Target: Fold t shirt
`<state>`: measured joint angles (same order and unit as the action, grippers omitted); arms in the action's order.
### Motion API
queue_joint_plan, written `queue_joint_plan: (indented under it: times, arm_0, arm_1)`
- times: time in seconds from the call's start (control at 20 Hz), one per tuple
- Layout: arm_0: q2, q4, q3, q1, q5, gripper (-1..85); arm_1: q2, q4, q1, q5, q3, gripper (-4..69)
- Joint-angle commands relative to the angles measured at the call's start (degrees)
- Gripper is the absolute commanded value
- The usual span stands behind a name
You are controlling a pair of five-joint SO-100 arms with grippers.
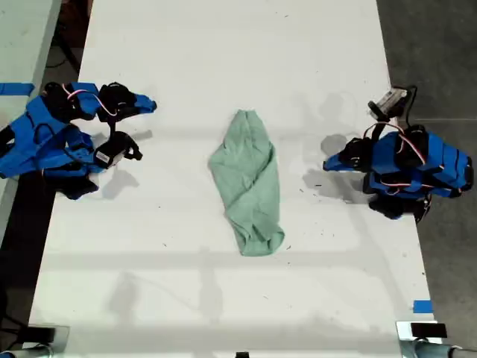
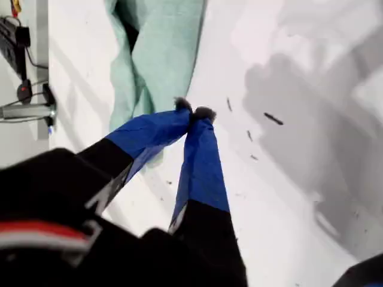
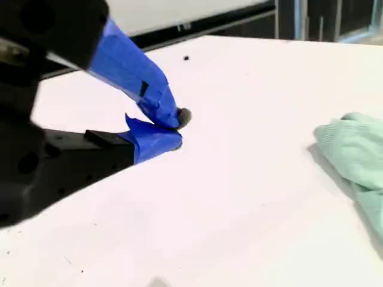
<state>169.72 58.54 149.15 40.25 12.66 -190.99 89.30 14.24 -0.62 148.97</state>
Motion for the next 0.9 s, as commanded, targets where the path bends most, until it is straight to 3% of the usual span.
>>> queue_joint_plan:
  times: [0.0,0.3,0.4,0.55,0.7,0.85]
  arm_0:
    - [-22.15,4.39,-22.85,-8.96,-4.75,-0.2]
    - [-71.98,19.42,-71.10,-29.62,-9.32,0.7]
    - [-82.18,20.57,-79.01,-35.77,-12.74,12.6]
    - [-95.71,20.83,-91.49,-43.68,-17.67,17.4]
    - [-102.13,18.81,-95.01,-49.92,-26.10,21.4]
    - [-106.88,12.74,-95.10,-52.03,-28.21,22.5]
  arm_1:
    - [13.89,-0.35,-3.69,-1.58,-14.06,1.6]
    - [54.58,-0.97,-18.54,-3.87,-43.59,1.4]
    - [65.30,-2.46,-23.03,-4.39,-47.90,7.6]
    - [78.05,-7.47,-28.12,-4.75,-52.38,21.4]
    - [85.61,-10.90,-30.59,-5.10,-53.79,27.4]
    - [95.01,-11.69,-31.11,-4.83,-58.62,27.8]
